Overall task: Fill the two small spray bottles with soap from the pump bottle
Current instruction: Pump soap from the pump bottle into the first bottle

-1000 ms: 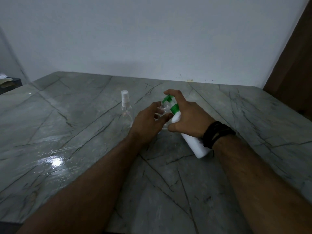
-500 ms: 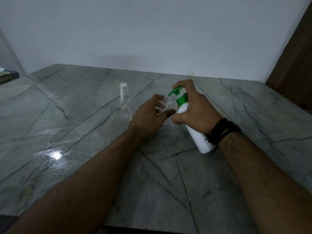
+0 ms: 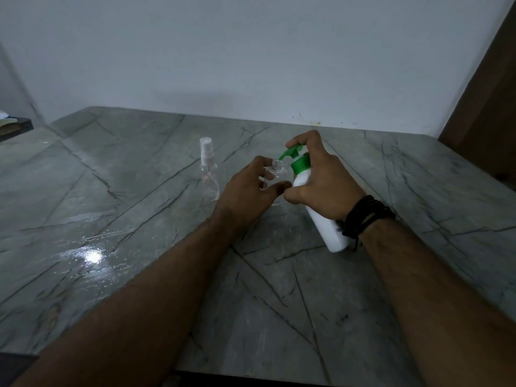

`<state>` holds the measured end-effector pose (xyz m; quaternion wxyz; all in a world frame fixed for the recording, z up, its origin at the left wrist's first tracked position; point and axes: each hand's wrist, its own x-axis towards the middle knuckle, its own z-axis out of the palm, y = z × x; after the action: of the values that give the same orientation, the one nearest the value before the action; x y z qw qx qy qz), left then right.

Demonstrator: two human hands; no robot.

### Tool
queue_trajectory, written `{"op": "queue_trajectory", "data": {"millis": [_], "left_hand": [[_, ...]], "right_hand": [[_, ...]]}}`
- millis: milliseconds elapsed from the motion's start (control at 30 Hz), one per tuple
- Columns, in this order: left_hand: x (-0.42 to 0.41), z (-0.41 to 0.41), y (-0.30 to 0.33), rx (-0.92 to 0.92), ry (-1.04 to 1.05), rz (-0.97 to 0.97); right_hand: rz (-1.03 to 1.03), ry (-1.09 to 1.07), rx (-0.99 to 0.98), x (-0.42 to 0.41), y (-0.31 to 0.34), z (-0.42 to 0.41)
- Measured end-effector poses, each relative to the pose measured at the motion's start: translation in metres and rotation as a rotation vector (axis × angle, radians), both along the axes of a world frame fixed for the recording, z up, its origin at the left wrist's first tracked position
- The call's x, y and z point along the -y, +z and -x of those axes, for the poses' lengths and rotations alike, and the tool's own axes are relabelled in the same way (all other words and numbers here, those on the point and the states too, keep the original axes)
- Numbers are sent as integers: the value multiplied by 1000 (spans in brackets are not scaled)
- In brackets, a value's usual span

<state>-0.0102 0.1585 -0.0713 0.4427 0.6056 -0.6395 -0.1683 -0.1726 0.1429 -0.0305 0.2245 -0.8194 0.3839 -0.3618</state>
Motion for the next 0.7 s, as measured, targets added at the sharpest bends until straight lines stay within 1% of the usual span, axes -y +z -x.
{"op": "queue_trajectory", "data": {"millis": [700], "left_hand": [[0,1,0,-7,3,-11]], "right_hand": [[19,-31,-2,1,-1,-2]]}}
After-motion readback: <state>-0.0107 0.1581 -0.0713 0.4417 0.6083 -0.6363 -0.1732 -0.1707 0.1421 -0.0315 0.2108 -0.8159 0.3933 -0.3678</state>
